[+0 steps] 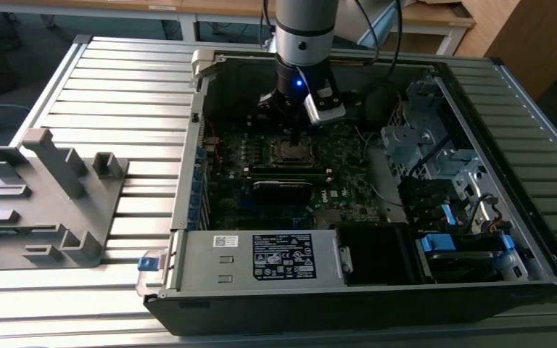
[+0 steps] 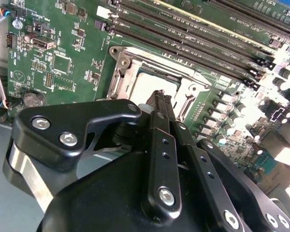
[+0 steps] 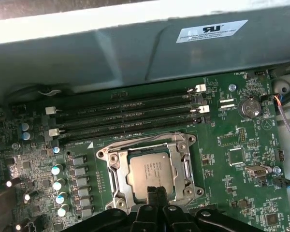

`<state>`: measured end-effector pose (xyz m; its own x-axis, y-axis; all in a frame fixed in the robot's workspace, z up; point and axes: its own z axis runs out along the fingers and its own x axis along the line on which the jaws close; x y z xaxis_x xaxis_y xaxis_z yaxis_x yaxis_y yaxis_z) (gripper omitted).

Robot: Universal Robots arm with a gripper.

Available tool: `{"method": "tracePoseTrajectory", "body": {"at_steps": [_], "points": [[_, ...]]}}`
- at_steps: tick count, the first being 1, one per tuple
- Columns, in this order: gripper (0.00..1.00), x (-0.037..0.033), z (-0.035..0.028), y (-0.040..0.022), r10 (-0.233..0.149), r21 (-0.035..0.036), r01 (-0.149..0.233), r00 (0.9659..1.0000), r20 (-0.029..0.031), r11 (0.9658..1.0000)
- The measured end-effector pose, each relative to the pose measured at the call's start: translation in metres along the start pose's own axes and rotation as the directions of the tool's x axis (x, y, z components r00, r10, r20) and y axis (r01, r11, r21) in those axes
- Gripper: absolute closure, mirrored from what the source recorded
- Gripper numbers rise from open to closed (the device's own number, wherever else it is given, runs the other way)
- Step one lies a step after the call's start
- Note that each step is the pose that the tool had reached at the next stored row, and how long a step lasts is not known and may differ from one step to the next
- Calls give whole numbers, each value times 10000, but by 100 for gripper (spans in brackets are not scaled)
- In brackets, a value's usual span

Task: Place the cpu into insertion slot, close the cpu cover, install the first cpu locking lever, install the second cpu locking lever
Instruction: 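Install the second cpu locking lever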

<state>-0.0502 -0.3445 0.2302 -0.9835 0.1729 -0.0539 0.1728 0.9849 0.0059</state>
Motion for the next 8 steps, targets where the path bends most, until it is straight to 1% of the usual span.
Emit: {"method": "tracePoseTrajectory", "body": {"at_steps": [4, 8], "points": [[89, -2, -20, 0, -1, -12, 1, 10000, -2, 10000], [89, -2, -21, -1, -1, -12, 1, 10000, -2, 10000]]}}
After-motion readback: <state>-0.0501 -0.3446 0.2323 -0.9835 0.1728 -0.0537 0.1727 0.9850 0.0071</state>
